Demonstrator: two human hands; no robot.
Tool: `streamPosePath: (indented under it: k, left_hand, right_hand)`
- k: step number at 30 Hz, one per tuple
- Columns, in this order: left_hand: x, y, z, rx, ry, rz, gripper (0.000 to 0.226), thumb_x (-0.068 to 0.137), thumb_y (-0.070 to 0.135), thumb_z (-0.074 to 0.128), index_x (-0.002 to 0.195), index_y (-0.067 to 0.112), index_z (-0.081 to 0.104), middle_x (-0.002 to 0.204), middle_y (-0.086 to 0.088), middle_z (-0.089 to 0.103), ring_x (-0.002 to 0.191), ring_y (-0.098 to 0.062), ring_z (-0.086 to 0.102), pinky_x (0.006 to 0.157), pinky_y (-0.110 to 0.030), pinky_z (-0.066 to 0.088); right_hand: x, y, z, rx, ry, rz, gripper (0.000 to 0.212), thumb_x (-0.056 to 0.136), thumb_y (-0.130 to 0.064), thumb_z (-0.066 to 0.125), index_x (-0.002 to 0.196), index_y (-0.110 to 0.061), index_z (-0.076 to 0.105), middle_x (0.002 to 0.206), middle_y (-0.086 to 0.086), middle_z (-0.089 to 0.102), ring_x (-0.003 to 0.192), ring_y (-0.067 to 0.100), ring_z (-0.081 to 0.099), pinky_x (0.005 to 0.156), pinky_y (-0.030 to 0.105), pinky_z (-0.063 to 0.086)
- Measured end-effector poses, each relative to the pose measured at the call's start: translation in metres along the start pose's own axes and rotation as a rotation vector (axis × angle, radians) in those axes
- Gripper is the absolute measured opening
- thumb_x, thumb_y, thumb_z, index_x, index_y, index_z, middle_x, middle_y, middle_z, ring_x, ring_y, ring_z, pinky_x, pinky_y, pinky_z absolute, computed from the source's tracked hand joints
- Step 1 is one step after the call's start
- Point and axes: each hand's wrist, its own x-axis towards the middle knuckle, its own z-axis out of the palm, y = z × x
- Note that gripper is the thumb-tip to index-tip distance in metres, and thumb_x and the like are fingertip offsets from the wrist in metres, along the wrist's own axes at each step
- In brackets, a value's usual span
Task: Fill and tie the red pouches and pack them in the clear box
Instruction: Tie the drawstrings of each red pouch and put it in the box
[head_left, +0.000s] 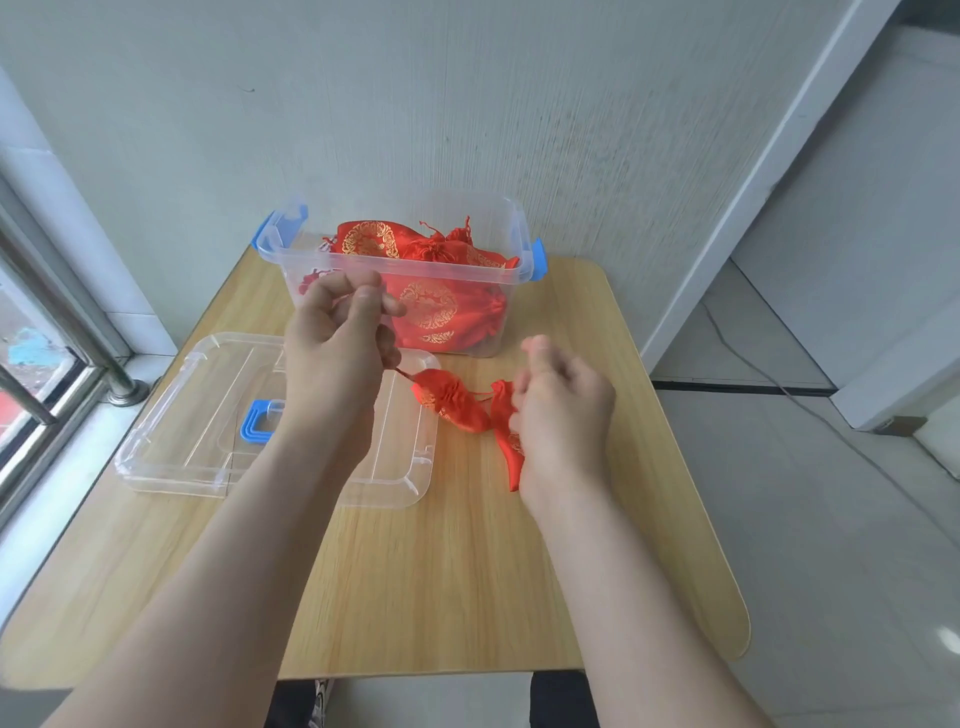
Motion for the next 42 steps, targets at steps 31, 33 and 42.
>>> streamPosePath:
  k: [31,33,42]
  left_hand:
    - [-0.006,-0.004,-0.013,0.51,-0.502,-0.371,0.018,0.097,0.009,0.067,0.096,-0.005,0.079,0.093,-0.022,0.078,0.073,-0.025,0.067,0.075,-0.036,0.059]
    - [-0.007,-0.005,-0.015,0.608,-0.553,-0.355,0.015,0.094,0.01,0.073,0.091,-0.003,0.08,0.087,-0.022,0.077,0.074,-0.023,0.069,0.08,-0.036,0.061]
    - [-0.014,-0.012,-0.013,0.71,-0.519,-0.325,0.008,0.095,0.004,0.074,0.092,-0.002,0.079,0.08,-0.018,0.079,0.067,-0.021,0.07,0.079,-0.035,0.066]
  right_hand:
    - [-0.001,0.007,0.004,-0.142,-0.304,0.095,0.012,0.095,-0.023,0.076,0.09,-0.013,0.078,0.066,-0.004,0.056,0.067,0.018,0.054,0.066,0.038,0.049]
    - [0.0,0.009,0.0,-0.195,-0.32,0.063,0.013,0.096,-0.025,0.075,0.092,-0.013,0.08,0.064,-0.01,0.062,0.068,0.014,0.059,0.07,0.035,0.053]
    - [0.007,0.018,-0.004,-0.658,-0.147,-0.15,0.037,0.114,-0.028,0.04,0.105,-0.008,0.07,0.1,0.008,0.076,0.094,0.027,0.069,0.08,0.039,0.056]
